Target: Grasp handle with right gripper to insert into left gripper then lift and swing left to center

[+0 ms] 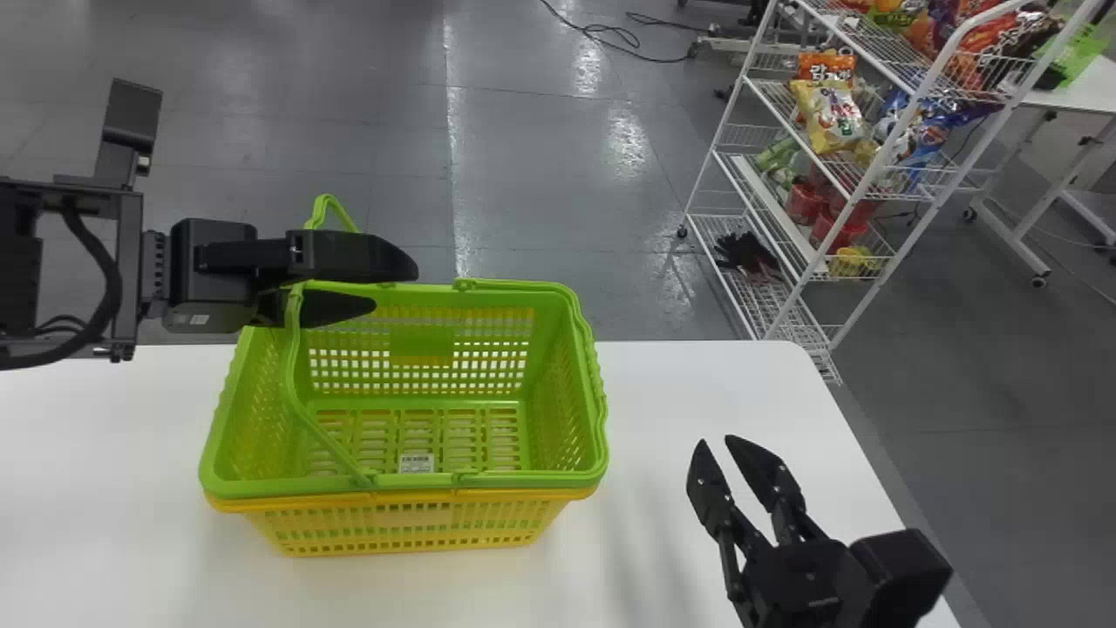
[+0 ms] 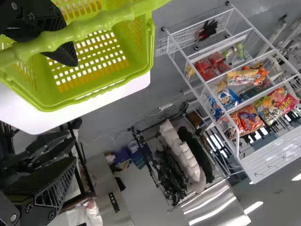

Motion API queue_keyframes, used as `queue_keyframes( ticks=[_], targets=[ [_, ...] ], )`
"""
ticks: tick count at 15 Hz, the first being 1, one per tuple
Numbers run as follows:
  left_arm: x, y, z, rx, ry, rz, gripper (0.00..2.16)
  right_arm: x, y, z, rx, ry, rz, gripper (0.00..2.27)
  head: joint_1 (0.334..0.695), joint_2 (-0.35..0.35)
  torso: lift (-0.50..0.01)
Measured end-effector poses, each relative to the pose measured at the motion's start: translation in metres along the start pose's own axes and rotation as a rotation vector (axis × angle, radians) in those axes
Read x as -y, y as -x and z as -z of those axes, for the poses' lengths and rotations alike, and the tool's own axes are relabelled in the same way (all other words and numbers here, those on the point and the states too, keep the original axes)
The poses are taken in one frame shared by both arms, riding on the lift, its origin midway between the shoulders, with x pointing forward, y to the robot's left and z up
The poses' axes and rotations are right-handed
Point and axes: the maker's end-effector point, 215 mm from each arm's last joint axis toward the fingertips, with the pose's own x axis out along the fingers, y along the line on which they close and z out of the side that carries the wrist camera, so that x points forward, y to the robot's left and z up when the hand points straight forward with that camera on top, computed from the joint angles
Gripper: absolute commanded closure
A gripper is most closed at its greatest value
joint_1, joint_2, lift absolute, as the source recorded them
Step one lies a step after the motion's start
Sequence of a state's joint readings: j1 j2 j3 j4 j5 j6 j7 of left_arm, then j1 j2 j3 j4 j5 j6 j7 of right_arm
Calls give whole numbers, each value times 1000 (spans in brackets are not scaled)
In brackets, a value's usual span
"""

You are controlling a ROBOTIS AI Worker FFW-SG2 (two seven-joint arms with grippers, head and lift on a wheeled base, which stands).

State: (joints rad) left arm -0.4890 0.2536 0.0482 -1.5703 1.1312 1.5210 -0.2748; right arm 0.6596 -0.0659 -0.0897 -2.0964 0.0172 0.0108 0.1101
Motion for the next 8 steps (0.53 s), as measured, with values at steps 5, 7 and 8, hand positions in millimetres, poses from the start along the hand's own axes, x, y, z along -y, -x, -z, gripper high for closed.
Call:
queue_keyframes(
  ticks=[5,7,8],
  targets=[
    [0,-1,3,-4,5,5,103,-2,-29,2,-50,64,-6,2256,695,-229,-93],
    [2,-1,4,-6,6,11,103,-10,-43,7,-79,85,-20,2256,695,-218,-93],
    [2,-1,5,-7,7,14,103,-15,-48,10,-90,93,-28,2256,695,-214,-93]
  ],
)
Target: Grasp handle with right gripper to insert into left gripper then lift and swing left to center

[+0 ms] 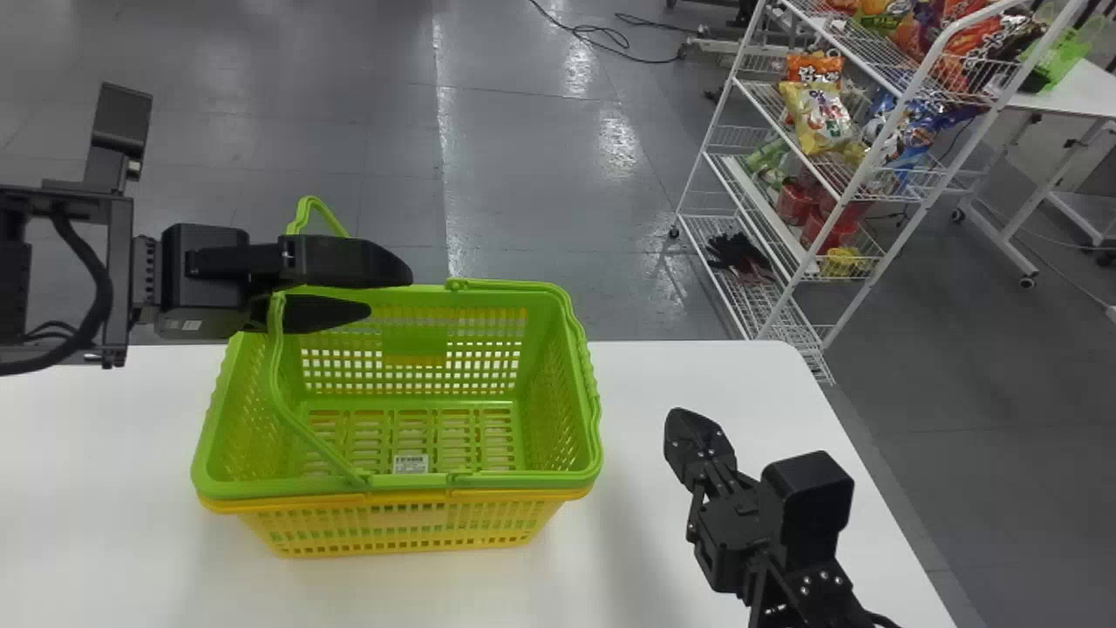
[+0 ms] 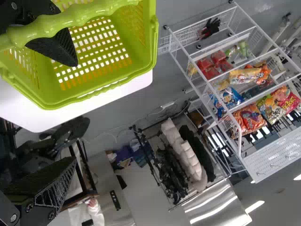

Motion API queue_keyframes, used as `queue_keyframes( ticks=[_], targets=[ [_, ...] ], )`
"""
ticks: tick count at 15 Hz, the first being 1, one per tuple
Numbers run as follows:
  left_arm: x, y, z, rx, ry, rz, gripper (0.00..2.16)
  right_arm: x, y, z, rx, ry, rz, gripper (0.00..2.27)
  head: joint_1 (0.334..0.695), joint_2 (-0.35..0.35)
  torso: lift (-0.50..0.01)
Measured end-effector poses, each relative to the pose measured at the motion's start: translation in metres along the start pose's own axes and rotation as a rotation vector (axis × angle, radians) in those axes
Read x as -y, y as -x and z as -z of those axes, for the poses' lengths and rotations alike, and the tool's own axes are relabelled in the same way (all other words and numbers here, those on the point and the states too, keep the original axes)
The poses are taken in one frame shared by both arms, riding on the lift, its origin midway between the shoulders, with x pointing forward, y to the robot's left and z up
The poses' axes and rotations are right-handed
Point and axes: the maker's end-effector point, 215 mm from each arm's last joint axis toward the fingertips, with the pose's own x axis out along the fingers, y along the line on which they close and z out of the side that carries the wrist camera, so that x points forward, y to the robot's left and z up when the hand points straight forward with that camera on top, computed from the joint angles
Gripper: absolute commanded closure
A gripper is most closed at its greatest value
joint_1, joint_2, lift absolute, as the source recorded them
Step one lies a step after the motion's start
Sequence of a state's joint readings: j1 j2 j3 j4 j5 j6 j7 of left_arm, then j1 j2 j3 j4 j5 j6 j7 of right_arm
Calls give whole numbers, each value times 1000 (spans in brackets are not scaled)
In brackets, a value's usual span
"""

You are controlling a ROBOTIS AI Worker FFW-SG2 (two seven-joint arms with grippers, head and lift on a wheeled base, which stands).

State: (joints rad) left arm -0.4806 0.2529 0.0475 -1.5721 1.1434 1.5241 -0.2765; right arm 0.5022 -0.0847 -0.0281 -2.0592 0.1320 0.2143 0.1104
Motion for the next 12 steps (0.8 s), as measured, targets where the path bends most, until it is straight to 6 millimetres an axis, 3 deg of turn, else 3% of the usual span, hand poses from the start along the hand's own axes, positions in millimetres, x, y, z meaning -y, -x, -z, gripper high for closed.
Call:
queue_keyframes(
  ticks=[5,12],
  targets=[
    [-1,1,5,-6,8,8,103,-22,-28,15,-52,30,-33,2256,695,-183,-93],
    [-2,1,13,-11,24,18,103,-29,-51,13,-80,55,-48,2256,695,-170,-93]
  ],
)
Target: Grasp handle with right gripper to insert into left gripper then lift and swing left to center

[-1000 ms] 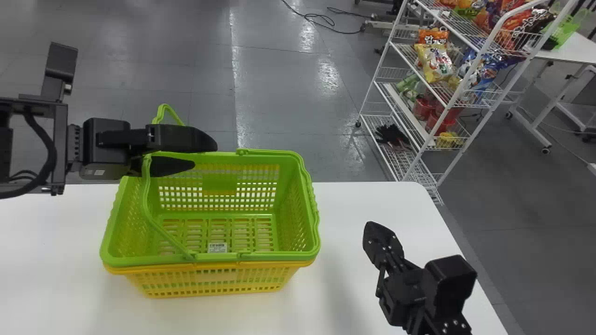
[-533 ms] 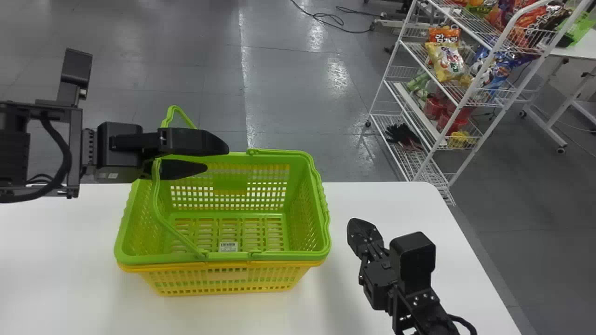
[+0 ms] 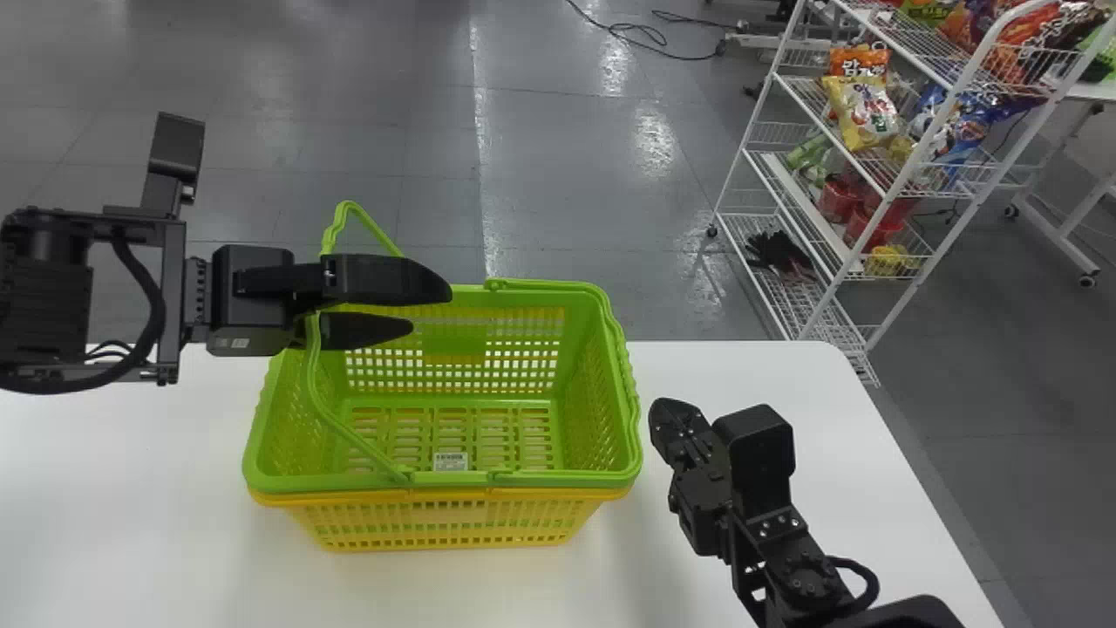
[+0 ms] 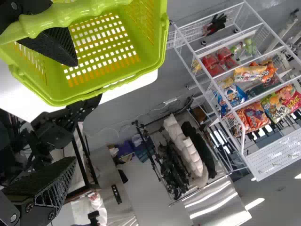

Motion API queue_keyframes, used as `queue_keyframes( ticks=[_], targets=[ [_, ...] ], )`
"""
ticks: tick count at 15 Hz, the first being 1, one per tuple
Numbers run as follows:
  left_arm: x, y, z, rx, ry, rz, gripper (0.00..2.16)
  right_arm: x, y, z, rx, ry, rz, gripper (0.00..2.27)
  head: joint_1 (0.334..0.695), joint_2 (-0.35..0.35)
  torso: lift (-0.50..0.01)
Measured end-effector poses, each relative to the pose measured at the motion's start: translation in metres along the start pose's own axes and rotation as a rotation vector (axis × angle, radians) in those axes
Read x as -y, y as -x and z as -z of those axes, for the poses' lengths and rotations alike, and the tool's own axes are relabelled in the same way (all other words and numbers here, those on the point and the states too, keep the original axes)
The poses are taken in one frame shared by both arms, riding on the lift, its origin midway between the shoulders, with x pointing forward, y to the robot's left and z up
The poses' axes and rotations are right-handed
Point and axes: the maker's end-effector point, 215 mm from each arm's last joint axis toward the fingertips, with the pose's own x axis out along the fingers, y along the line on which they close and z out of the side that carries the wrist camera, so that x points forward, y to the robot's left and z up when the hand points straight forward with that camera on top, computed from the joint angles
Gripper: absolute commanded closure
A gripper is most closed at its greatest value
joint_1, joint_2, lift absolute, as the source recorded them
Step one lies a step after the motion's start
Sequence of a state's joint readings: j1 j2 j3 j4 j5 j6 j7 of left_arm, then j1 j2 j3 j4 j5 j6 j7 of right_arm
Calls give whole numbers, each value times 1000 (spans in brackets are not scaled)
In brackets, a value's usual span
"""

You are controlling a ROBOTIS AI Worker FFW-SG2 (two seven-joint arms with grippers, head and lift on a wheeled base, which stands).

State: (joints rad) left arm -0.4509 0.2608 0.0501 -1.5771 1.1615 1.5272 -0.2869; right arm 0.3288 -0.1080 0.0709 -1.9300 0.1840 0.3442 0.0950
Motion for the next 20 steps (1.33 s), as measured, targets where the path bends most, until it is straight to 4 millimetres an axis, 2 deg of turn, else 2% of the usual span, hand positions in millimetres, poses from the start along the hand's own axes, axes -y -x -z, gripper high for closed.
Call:
queue_keyframes(
  ticks=[13,17,20],
  targets=[
    [3,-1,5,-2,11,20,103,-13,-10,-13,-8,-15,-20,2256,695,-151,-93],
    [6,-2,7,-5,15,32,103,-14,-8,-28,6,-42,-27,2256,695,-150,-93],
    [8,-5,8,-8,15,39,103,-21,-6,-44,20,-55,-42,2256,695,-145,-93]
  ],
)
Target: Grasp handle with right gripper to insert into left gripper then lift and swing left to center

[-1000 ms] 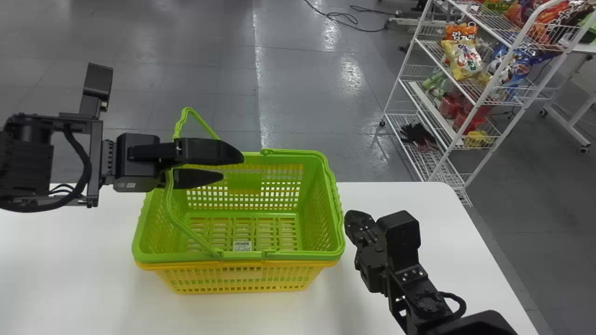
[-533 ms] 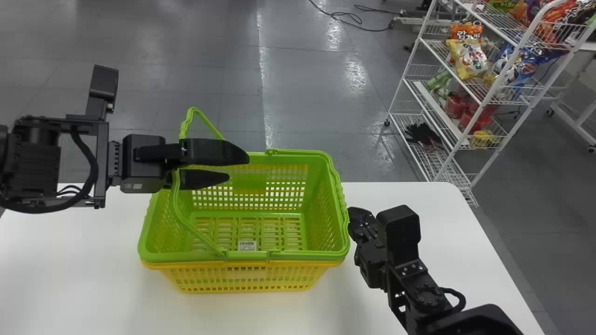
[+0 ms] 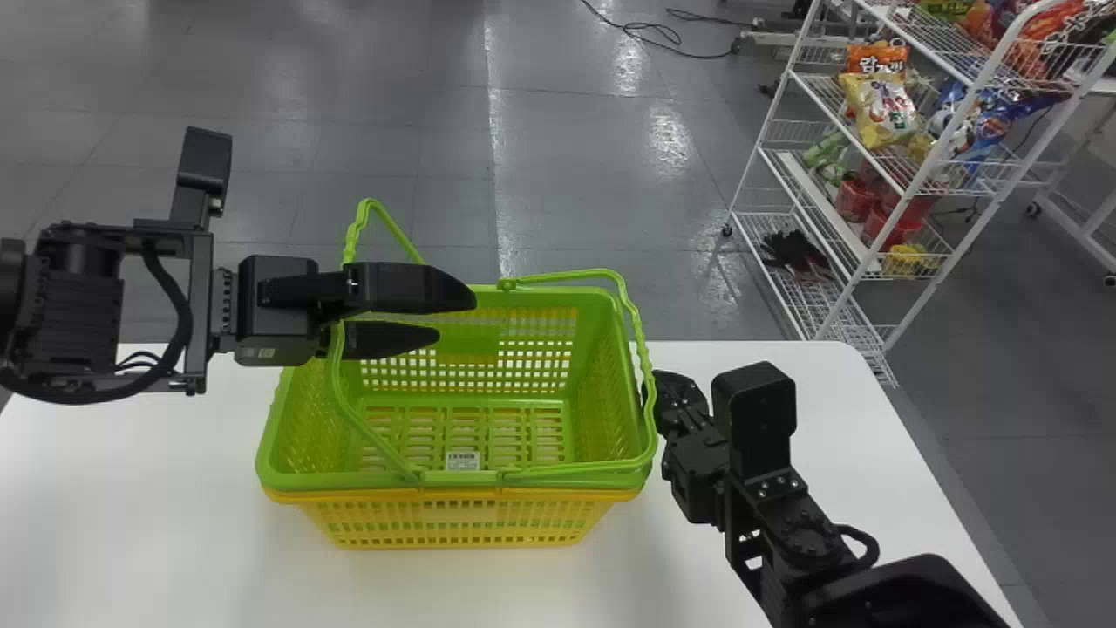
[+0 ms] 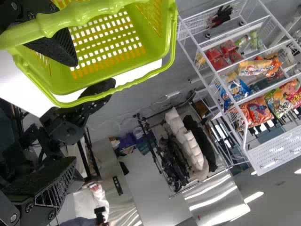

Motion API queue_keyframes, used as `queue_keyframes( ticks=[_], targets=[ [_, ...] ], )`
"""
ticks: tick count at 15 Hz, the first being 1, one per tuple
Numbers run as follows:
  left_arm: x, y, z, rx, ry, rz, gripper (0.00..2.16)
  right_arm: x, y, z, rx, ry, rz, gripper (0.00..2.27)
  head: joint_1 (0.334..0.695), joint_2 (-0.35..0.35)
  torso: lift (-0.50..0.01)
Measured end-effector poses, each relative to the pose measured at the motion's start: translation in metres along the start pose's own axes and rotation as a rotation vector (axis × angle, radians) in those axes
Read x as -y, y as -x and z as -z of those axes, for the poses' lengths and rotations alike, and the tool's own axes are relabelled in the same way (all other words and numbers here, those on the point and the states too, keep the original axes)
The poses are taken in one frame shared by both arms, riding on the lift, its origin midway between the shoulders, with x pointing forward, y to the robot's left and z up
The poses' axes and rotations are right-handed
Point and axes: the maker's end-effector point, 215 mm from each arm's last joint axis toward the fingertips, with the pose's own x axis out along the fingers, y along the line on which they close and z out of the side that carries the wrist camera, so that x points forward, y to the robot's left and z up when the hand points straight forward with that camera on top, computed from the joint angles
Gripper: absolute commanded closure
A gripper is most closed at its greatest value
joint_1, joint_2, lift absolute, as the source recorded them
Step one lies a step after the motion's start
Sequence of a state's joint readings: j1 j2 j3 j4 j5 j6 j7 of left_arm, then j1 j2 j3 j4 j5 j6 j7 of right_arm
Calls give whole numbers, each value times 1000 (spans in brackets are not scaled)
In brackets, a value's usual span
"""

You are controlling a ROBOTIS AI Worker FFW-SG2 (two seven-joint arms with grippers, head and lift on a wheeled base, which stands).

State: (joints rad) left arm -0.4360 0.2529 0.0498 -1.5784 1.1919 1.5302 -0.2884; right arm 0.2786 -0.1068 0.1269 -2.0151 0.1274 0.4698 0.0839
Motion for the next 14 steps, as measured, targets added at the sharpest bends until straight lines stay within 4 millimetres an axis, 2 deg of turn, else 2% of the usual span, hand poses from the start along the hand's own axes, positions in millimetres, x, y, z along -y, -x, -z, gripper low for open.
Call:
queue_keyframes(
  ticks=[3,14],
  targets=[
    [1,0,-4,2,-3,0,103,-16,3,-24,29,-9,-25,2256,695,-122,-93],
    [5,-3,-1,-1,1,16,103,-76,7,-78,86,-14,-99,2256,695,-48,-93]
  ],
)
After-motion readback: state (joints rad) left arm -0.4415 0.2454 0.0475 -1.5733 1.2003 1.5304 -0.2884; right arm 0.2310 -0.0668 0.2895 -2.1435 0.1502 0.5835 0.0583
